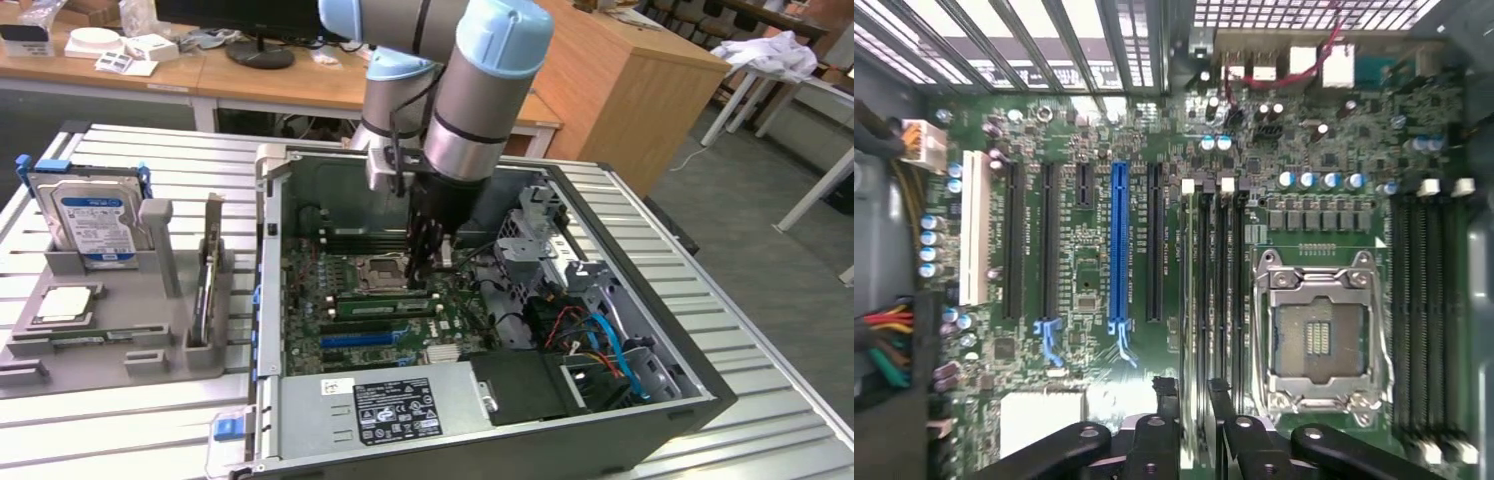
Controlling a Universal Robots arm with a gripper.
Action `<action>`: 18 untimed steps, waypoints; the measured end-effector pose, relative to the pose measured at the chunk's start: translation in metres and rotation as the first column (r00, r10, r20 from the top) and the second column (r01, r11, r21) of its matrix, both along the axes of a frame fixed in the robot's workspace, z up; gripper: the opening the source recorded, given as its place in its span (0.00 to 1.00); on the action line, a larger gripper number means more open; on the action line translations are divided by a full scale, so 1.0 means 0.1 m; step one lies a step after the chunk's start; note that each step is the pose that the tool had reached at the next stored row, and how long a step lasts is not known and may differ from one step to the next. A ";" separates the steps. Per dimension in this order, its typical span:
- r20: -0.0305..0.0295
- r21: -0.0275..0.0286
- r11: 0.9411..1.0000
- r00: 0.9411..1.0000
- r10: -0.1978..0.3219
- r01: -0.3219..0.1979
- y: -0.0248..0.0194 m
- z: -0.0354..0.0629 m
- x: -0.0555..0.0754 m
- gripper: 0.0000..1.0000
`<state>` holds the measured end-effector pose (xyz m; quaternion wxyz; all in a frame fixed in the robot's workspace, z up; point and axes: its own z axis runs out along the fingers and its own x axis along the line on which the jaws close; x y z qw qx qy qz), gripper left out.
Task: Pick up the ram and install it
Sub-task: 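Insert the ram into the slot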
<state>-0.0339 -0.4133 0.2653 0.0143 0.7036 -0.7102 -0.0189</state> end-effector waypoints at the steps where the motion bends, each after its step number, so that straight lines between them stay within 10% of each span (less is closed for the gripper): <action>1: 0.000 0.000 1.000 1.000 0.000 0.000 0.000 0.040 0.00 0.25; 18: 0.000 0.000 1.000 1.000 0.000 0.000 0.000 0.532 0.00 0.25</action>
